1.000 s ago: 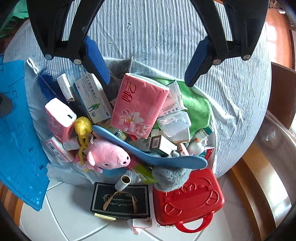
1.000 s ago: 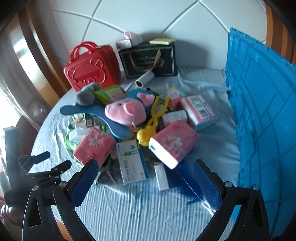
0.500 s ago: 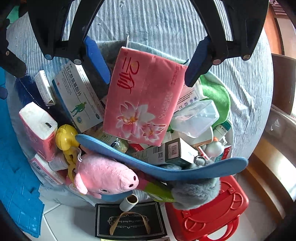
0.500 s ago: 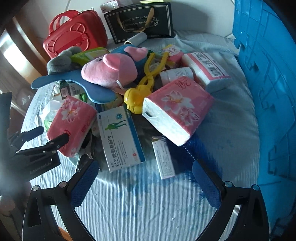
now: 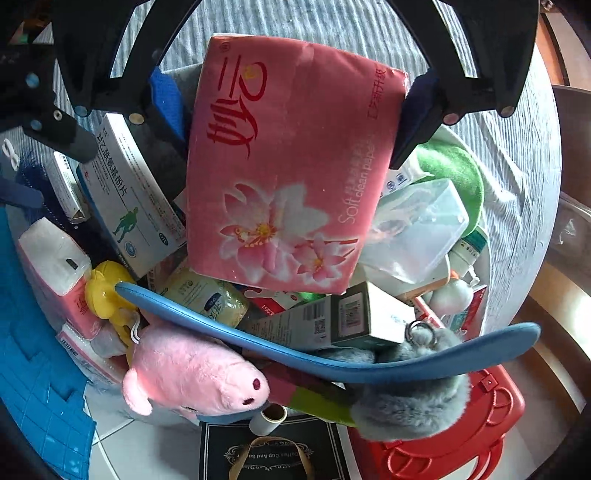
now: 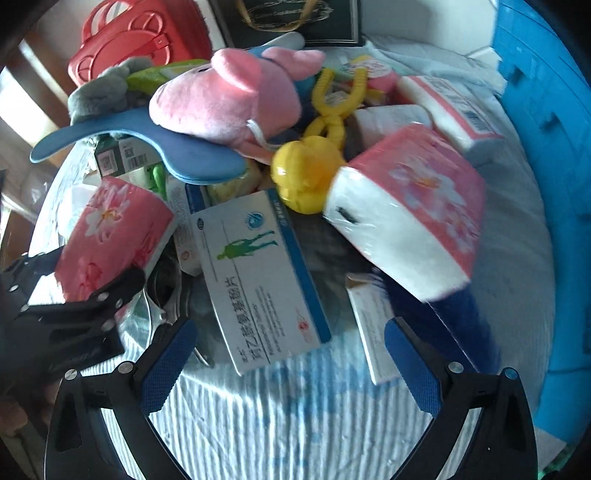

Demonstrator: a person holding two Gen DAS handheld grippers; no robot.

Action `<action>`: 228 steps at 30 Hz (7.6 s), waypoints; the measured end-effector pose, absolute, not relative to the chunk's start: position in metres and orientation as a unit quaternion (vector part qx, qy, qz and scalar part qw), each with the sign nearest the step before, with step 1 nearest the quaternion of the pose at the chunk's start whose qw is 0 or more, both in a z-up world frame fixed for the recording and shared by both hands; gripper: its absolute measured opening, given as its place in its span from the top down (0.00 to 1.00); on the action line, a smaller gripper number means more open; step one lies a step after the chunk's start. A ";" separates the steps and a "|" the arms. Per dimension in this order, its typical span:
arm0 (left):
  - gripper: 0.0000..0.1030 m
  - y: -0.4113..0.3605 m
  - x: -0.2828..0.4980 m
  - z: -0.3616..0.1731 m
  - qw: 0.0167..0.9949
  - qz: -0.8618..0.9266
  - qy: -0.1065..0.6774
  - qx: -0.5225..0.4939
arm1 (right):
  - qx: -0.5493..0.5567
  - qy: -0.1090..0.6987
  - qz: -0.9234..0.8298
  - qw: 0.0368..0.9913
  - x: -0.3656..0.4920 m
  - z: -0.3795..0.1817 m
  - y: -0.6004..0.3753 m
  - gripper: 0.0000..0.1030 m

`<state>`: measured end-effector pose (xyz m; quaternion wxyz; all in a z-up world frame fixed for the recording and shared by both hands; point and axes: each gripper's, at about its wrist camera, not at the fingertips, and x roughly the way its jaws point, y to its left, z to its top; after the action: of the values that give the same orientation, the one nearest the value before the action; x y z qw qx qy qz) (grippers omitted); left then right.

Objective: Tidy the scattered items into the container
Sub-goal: 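Grasp the pink tissue pack with left tool while right tool grasps a white medicine box, then carry both items over the blue crate and open both tools to drop them, then move both tools back from the crate to the pile, then grasp the metal clip with left tool while right tool grasps a slim white box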

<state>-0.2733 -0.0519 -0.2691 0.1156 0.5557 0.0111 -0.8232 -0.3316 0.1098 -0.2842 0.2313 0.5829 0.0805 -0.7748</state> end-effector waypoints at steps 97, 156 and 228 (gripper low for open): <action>0.07 0.070 -0.216 -0.060 -0.004 -0.958 0.037 0.283 | 0.267 0.043 -0.951 0.150 -0.220 -0.016 0.234 0.84; 0.07 0.458 -0.507 -0.076 -0.012 -0.849 -0.043 0.527 | 0.395 0.031 -0.907 0.142 -0.511 -0.051 0.560 0.61; 0.02 -0.001 -0.248 -0.289 0.172 -0.833 0.132 0.509 | 0.480 0.020 -0.847 0.227 -0.300 -0.280 0.173 0.00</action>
<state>-0.2484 -0.0010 -0.2887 0.1717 0.5092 0.1316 -0.8330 -0.2998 0.1727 -0.2795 0.2266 0.4804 0.0202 -0.8470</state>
